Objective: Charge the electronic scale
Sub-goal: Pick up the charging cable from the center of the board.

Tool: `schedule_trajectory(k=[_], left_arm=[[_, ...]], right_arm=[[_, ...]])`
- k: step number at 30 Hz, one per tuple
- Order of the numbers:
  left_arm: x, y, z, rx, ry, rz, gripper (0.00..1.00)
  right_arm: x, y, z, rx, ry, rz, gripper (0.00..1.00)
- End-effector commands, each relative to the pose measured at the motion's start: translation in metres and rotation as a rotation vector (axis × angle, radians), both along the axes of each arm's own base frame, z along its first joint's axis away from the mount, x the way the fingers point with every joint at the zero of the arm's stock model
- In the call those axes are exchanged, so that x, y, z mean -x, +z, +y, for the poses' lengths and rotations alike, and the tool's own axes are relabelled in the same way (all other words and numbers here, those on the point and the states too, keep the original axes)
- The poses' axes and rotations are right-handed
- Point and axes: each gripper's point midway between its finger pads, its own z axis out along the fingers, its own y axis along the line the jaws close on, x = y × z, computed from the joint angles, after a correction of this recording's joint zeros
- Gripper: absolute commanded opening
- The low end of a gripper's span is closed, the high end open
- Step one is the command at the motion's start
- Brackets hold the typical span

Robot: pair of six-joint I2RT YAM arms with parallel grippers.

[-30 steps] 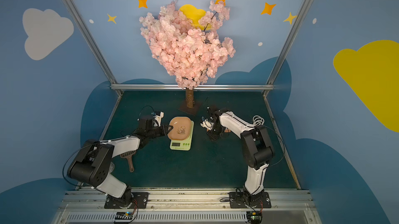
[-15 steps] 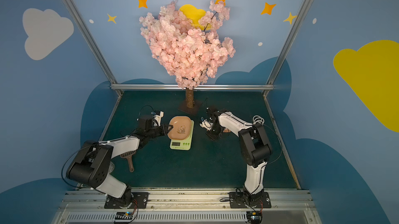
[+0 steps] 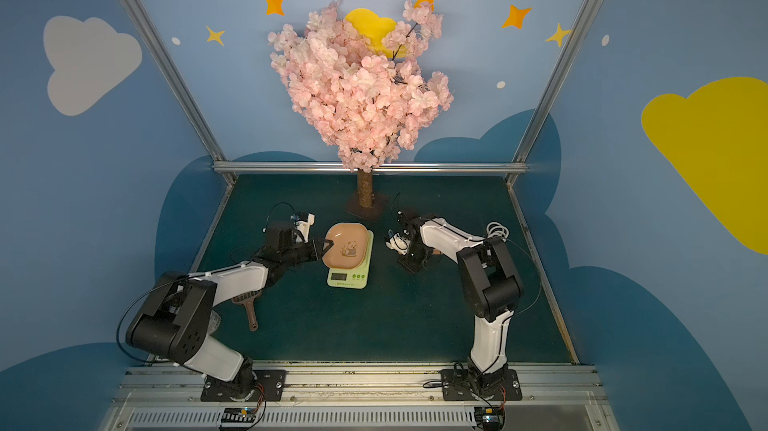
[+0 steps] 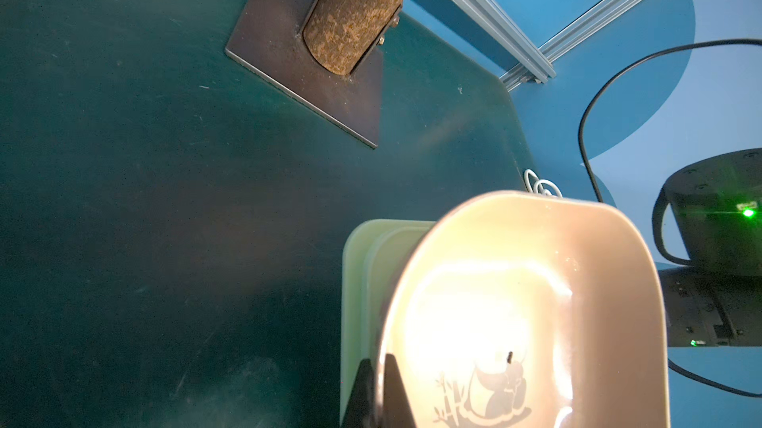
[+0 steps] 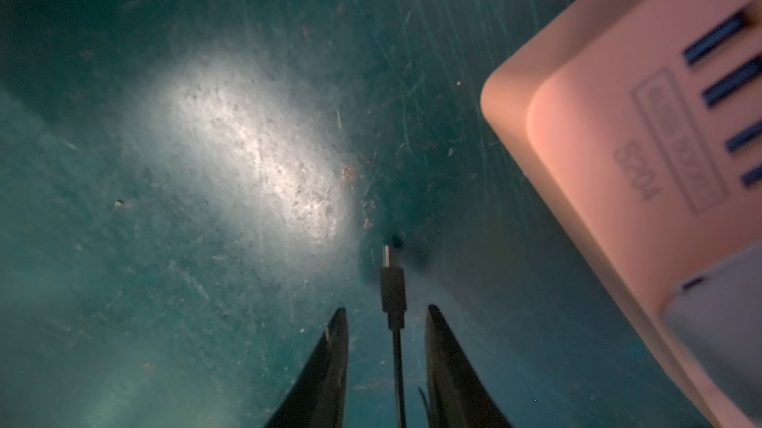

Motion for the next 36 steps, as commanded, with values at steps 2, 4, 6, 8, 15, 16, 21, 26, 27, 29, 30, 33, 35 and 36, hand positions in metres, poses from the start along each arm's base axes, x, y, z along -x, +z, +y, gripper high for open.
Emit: schedule_trajectory(k=[2, 4, 6, 8, 15, 16, 21, 26, 27, 29, 30, 33, 35, 36], left_arm=[[-0.004, 0.032, -0.004, 0.055, -0.021, -0.093, 0.03], [-0.004, 0.032, -0.004, 0.054, -0.021, -0.094, 0.03], [-0.004, 0.032, -0.004, 0.053, -0.021, -0.095, 0.03], [-0.003, 0.032, -0.003, 0.053, -0.019, -0.094, 0.03], [-0.003, 0.034, -0.004, 0.056, -0.021, -0.098, 0.03], [-0.003, 0.034, -0.004, 0.056, -0.022, -0.097, 0.03], [-0.004, 0.037, -0.005, 0.057, -0.024, -0.105, 0.03], [-0.007, 0.045, -0.006, 0.067, -0.026, -0.114, 0.03], [-0.008, 0.049, -0.007, 0.072, -0.029, -0.120, 0.03], [-0.011, 0.055, -0.010, 0.078, -0.036, -0.133, 0.03], [-0.013, 0.057, -0.011, 0.081, -0.036, -0.136, 0.03], [-0.020, 0.069, -0.016, 0.095, -0.046, -0.150, 0.03], [-0.026, 0.076, -0.019, 0.101, -0.051, -0.157, 0.03], [-0.029, 0.080, -0.021, 0.106, -0.057, -0.162, 0.03]], right_arm=[[0.001, -0.005, 0.001, 0.005, 0.010, -0.001, 0.29], [-0.001, -0.004, 0.003, -0.009, 0.010, -0.009, 0.27], [-0.002, -0.004, 0.005, -0.016, 0.011, -0.014, 0.26], [-0.003, -0.005, 0.005, -0.020, 0.012, -0.018, 0.25], [-0.004, -0.008, 0.006, -0.032, 0.006, -0.012, 0.13], [-0.004, -0.008, 0.005, -0.034, 0.004, -0.009, 0.10], [-0.003, 0.005, 0.013, -0.114, 0.001, -0.011, 0.02], [-0.002, 0.036, 0.026, -0.287, -0.005, -0.020, 0.01], [-0.001, 0.044, 0.029, -0.330, -0.011, -0.022, 0.01], [-0.002, 0.062, 0.035, -0.430, -0.024, -0.022, 0.01], [-0.001, 0.072, 0.038, -0.489, -0.030, -0.019, 0.01], [-0.001, 0.098, 0.043, -0.640, -0.051, -0.012, 0.00], [-0.001, 0.112, 0.043, -0.728, -0.069, -0.001, 0.00], [-0.002, 0.118, 0.043, -0.771, -0.104, 0.019, 0.00]])
